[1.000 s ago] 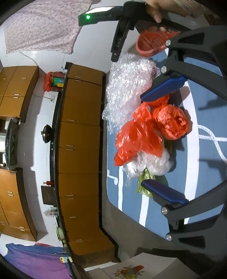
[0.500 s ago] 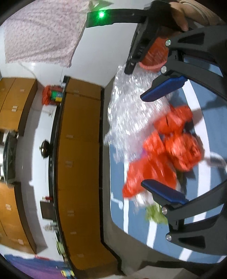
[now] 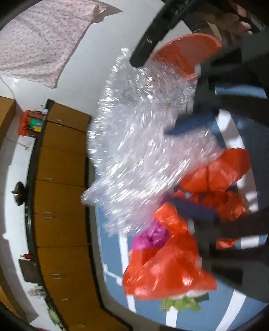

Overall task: Collect trash
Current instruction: 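Grasp the bubble wrap with the left gripper while the right grasps another piece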

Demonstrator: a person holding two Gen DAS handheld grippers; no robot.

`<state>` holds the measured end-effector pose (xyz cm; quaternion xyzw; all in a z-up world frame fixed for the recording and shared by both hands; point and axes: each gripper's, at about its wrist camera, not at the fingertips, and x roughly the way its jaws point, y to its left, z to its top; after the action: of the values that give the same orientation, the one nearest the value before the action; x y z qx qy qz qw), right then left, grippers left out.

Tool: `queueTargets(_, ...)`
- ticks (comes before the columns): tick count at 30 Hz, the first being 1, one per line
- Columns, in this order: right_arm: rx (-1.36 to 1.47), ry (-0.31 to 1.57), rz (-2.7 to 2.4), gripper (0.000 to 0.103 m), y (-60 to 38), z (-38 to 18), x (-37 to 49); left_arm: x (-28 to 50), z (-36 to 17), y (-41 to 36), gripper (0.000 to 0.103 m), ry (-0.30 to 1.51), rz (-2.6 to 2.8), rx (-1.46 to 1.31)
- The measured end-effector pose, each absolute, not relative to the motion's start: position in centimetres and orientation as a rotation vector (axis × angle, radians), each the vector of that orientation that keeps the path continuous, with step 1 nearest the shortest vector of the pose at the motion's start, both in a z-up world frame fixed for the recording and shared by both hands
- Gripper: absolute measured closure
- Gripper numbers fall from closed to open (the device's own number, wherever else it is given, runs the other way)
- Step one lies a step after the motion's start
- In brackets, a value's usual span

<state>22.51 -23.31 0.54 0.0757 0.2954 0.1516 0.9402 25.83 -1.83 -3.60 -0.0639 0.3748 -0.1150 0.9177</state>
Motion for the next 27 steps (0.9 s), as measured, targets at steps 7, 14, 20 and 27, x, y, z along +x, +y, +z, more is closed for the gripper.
queueTargets(7,0.141,0.577,0.322,0.099,-23.1,1.3,21.7,24.6,-2.6,-1.4,0.092,0.71,-0.256,-0.121)
queueTargets(14,0.129,0.532,0.331,0.099,-22.7,2.9,20.9,22.7,0.2,0.4,0.092,0.638,-0.254,-0.141)
queueTargets(20,0.126,0.485,0.323,0.099,-22.6,4.5,20.2,21.3,2.9,1.7,0.092,0.579,-0.248,-0.142)
queueTargets(27,0.1,0.427,0.263,0.099,-23.7,5.8,18.9,20.5,4.3,1.4,0.092,0.56,-0.254,-0.125)
